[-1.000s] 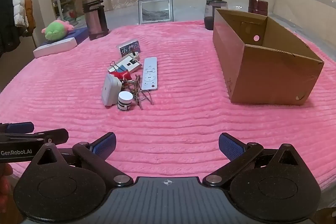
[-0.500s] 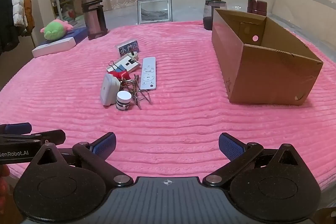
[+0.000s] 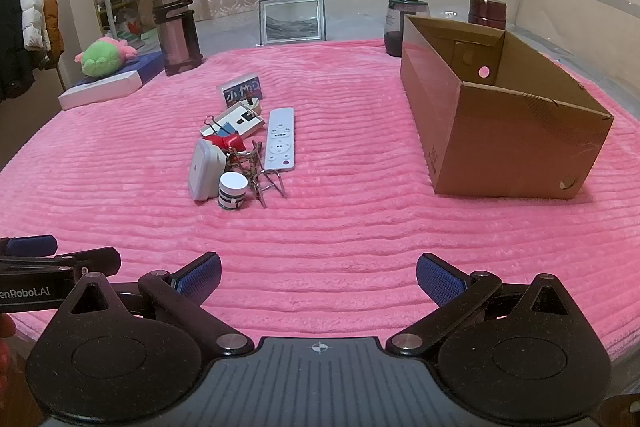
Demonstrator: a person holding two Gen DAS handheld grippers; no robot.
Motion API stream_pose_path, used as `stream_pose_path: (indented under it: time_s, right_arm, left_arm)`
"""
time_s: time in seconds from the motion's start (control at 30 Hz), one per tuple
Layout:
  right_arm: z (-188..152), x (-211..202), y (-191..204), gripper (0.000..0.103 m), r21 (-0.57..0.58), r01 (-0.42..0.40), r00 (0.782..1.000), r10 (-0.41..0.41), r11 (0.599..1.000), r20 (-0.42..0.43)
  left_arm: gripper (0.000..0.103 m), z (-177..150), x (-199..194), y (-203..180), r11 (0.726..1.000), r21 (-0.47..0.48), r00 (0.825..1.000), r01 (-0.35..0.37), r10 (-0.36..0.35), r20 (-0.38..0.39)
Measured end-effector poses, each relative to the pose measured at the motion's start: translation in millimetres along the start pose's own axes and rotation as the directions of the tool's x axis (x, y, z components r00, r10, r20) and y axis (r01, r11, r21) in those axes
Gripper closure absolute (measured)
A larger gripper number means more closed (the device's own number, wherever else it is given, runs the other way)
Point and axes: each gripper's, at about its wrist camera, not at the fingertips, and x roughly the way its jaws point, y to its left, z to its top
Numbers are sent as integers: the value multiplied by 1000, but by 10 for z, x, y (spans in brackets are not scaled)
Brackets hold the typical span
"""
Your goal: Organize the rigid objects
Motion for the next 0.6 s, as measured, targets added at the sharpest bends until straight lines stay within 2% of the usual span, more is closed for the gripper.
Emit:
stream_pose_path:
  time_s: [0.6]
  right_arm:
    - [3, 11, -9, 2, -2, 2, 1000, -2, 1000, 0]
  left_arm:
    - [7, -2, 4, -4, 1000, -5, 1000, 2, -2, 3]
